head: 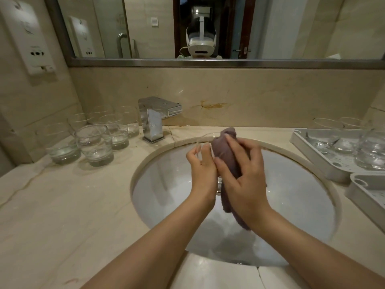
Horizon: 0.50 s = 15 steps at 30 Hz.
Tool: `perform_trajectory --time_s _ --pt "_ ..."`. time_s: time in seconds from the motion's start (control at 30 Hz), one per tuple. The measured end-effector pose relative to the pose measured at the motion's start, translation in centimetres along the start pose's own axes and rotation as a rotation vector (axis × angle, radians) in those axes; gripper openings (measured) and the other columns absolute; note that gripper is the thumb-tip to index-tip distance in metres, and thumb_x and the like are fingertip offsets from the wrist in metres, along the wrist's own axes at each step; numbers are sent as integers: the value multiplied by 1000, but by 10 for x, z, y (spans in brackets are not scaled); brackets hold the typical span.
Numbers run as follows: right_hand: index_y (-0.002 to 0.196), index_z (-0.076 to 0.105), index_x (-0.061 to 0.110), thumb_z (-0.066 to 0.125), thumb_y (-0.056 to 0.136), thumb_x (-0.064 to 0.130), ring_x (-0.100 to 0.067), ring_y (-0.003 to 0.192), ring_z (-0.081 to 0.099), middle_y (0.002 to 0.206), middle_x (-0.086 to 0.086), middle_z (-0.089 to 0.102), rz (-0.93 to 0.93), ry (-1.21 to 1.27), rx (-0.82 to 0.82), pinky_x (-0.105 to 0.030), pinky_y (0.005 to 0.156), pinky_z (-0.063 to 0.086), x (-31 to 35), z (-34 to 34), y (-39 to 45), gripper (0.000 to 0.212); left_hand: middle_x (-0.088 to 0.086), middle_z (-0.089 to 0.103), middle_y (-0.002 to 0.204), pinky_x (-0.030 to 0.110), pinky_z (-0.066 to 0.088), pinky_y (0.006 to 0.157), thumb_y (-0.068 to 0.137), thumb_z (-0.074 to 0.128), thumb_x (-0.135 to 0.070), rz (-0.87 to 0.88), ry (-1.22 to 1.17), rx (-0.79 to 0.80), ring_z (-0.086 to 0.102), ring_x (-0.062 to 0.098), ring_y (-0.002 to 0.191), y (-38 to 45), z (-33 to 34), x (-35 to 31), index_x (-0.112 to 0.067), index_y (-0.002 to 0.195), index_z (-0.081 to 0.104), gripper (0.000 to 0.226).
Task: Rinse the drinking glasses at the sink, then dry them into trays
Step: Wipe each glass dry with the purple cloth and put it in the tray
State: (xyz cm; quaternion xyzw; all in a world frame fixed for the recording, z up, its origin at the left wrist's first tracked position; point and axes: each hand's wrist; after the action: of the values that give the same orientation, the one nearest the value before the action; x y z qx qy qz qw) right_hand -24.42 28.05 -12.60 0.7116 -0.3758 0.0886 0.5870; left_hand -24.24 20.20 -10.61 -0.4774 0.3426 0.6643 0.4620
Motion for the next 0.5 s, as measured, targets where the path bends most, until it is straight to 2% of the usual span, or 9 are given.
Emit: perform_trajectory --time_s 0.03,0.1,0.2,0.27,0.33,0.37,0.43,0.5 --pt "136 47 29 54 89 39 -17 112 50 123 3 44 -50 -27 -18 -32 97 45 -2 3 0 48 1 55 113 36 56 81 98 39 -47 11 -4 -6 62 15 98 -1 1 -1 -17 132 31 46" --pt "132 50 33 55 88 40 -18 113 50 121 6 45 -16 47 -87 -31 96 45 -2 4 6 44 -3 57 99 33 56 76 95 42 -52 21 -9 28 64 8 83 -4 3 -3 -17 129 31 50" --pt "122 54 35 60 92 32 -7 109 53 116 13 48 250 279 -114 -14 94 42 1 -4 18 31 4 61 104 26 56 62 88 53 -53 -33 -9 124 66 8 67 -7 7 -3 -26 128 27 54" --pt "117 61 27 58 95 27 -9 106 60 117 3 60 468 425 -98 -23 95 46 -3 -10 24 23 4 60 106 19 55 55 86 61 -45 -25 -10 145 67 5 62 -9 8 0 -27 128 27 57" --pt "113 65 19 55 96 27 -20 101 66 109 -6 69 705 629 -138 -36 90 52 -9 -16 28 21 3 59 102 21 55 58 84 68 -38 1 30 181 68 9 67 -11 10 3 -27 130 29 62" --pt "113 65 17 54 97 28 -24 98 68 107 -9 70 798 701 -153 -38 86 55 -8 -18 30 22 3 58 101 21 54 59 83 70 -35 11 59 203 67 10 70 -12 10 4 -27 131 29 63" --pt "114 64 14 53 97 30 -23 90 69 103 -9 71 910 784 -147 -34 75 58 -6 -23 32 26 2 57 102 19 52 63 82 72 -34 28 117 251 64 9 77 -11 8 2 -27 132 30 65" --pt "110 64 15 53 97 31 -18 77 67 96 -7 69 944 832 -134 -30 68 55 -4 -25 33 24 2 54 111 13 45 71 78 75 -41 61 221 279 58 4 89 -7 5 -1 -25 135 28 75"
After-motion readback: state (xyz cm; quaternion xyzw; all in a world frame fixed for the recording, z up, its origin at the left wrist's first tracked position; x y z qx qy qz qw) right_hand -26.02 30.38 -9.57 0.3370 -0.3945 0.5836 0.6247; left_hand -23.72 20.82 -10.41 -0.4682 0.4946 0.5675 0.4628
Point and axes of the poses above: each hand's wrist, its own y-axis towards the middle knuckle, its own z-axis out of the palm, x = y × z
